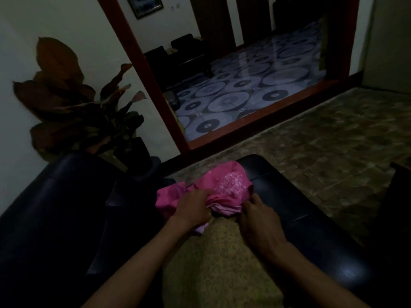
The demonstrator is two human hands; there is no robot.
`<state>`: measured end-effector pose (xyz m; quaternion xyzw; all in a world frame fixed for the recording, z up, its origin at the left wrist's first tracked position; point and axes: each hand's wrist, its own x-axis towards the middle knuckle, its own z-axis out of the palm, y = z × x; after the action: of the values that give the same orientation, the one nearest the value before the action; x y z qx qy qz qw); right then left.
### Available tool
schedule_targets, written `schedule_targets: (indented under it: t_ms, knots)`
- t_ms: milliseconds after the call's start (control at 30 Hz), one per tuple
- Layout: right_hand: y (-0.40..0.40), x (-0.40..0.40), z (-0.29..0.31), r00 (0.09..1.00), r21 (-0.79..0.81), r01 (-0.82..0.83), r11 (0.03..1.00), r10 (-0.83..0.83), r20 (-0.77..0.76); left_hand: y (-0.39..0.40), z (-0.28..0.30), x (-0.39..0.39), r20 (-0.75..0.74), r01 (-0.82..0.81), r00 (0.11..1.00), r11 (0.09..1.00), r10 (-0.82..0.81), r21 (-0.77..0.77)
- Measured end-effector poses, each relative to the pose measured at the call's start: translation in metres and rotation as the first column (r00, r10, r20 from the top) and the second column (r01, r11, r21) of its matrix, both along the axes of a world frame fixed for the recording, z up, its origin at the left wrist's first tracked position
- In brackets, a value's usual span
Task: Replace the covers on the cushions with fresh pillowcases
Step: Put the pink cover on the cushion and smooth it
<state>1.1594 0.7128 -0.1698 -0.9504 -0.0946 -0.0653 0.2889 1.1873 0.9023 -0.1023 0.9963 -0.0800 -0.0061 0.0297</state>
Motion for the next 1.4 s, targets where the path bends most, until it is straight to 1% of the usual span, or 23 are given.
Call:
schedule_targets:
  t_ms: [67, 133, 300, 400, 433, 500, 533, 567, 633, 700, 733, 800, 867, 933, 1000, 1100, 1167, 1233, 1267, 1300, 1333, 1367, 1400]
  knots:
    - [0.006, -0.008, -0.001, 0.999, 0.119, -0.027, 0.993, 0.030, -0.024, -0.007, 0.000, -0.011, -0.005, -0.052, 0.999, 0.996, 0.052, -0.067]
    - [0.009, -0.007, -0.006, 0.990, 0.193, -0.039, 0.980, 0.065, -0.129, -0.014, -0.003, -0.026, -0.069, -0.072, 0.996, 0.981, 0.061, -0.178]
    - [0.000, 0.003, -0.021, 0.980, 0.152, -0.002, 0.988, 0.033, -0.197, -0.027, 0.015, -0.045, -0.240, 0.011, 0.968, 0.972, -0.068, -0.233]
    - [-0.008, 0.005, -0.027, 0.978, 0.095, 0.049, 0.994, -0.028, -0.208, -0.010, 0.026, -0.040, -0.341, -0.005, 0.937, 0.972, -0.077, -0.234]
    - [-0.012, 0.005, -0.028, 0.976, 0.079, 0.061, 0.995, -0.042, -0.215, 0.001, 0.030, -0.038, -0.293, -0.037, 0.955, 0.959, -0.050, -0.282]
    - [-0.019, 0.004, -0.029, 0.969, 0.063, 0.083, 0.995, -0.065, -0.238, 0.030, 0.025, -0.033, -0.094, -0.142, 0.989, 0.920, 0.115, -0.365]
    - [-0.021, 0.003, -0.030, 0.965, 0.073, 0.089, 0.993, -0.069, -0.252, 0.048, 0.018, -0.030, -0.010, -0.205, 0.976, 0.909, 0.216, -0.362]
    - [-0.022, 0.001, -0.032, 0.963, 0.084, 0.096, 0.992, -0.072, -0.260, 0.062, 0.015, -0.029, -0.007, -0.287, 0.953, 0.895, 0.303, -0.342]
    - [-0.026, -0.002, -0.035, 0.965, 0.115, 0.103, 0.988, -0.071, -0.253, 0.085, -0.005, -0.024, -0.164, -0.441, 0.898, 0.841, 0.409, -0.313]
    - [-0.030, -0.003, -0.037, 0.961, 0.144, 0.135, 0.980, -0.094, -0.262, 0.097, -0.039, -0.015, -0.303, -0.546, 0.837, 0.737, 0.456, -0.398]
    - [-0.032, -0.003, -0.038, 0.959, 0.150, 0.144, 0.978, -0.101, -0.265, 0.092, -0.050, -0.015, -0.314, -0.564, 0.826, 0.680, 0.468, -0.469]
    - [-0.038, -0.004, -0.036, 0.953, 0.165, 0.145, 0.976, -0.092, -0.289, 0.071, -0.050, -0.025, -0.259, -0.538, 0.839, 0.653, 0.479, -0.533]
    - [-0.044, 0.001, -0.027, 0.937, 0.157, 0.117, 0.981, -0.056, -0.345, 0.059, -0.044, -0.029, -0.140, -0.481, 0.862, 0.700, 0.487, -0.528]
    - [-0.047, 0.009, -0.008, 0.924, 0.063, 0.059, 0.996, -0.030, -0.380, 0.058, -0.039, -0.026, -0.099, -0.447, 0.875, 0.709, 0.474, -0.546]
    - [-0.042, 0.018, 0.018, 0.952, 0.043, 0.057, 0.997, -0.042, -0.303, 0.060, -0.037, -0.021, -0.077, -0.438, 0.872, 0.701, 0.483, -0.563]
    - [-0.010, 0.028, 0.054, 0.990, 0.290, 0.102, 0.952, -0.070, -0.119, 0.054, -0.034, -0.021, -0.031, -0.376, 0.894, 0.710, 0.448, -0.595]
    - [0.027, 0.031, 0.071, 0.997, 0.363, -0.058, 0.930, 0.070, -0.019, 0.043, -0.026, -0.025, 0.037, -0.275, 0.922, 0.722, 0.385, -0.635]
    - [0.061, 0.030, 0.070, 0.968, 0.320, -0.209, 0.924, 0.242, -0.068, 0.034, -0.020, -0.028, 0.069, -0.203, 0.944, 0.736, 0.322, -0.646]
    - [0.071, 0.031, 0.062, 0.956, 0.270, -0.222, 0.937, 0.264, -0.130, 0.032, -0.018, -0.029, 0.060, -0.199, 0.948, 0.730, 0.312, -0.654]
    - [0.077, 0.032, 0.052, 0.954, 0.214, -0.213, 0.953, 0.250, -0.165, 0.032, -0.019, -0.030, 0.038, -0.205, 0.948, 0.695, 0.317, -0.689]
    - [0.077, 0.033, 0.040, 0.961, 0.148, -0.188, 0.971, 0.213, -0.179, 0.035, -0.023, -0.031, -0.010, -0.221, 0.946, 0.618, 0.325, -0.754]
    - [0.074, 0.032, 0.029, 0.967, 0.074, -0.193, 0.978, 0.202, -0.153, 0.040, -0.029, -0.030, -0.069, -0.240, 0.940, 0.501, 0.334, -0.831]
    - [0.070, 0.031, 0.018, 0.977, -0.034, -0.193, 0.981, 0.189, -0.103, 0.048, -0.034, -0.029, -0.134, -0.256, 0.931, 0.344, 0.339, -0.903]
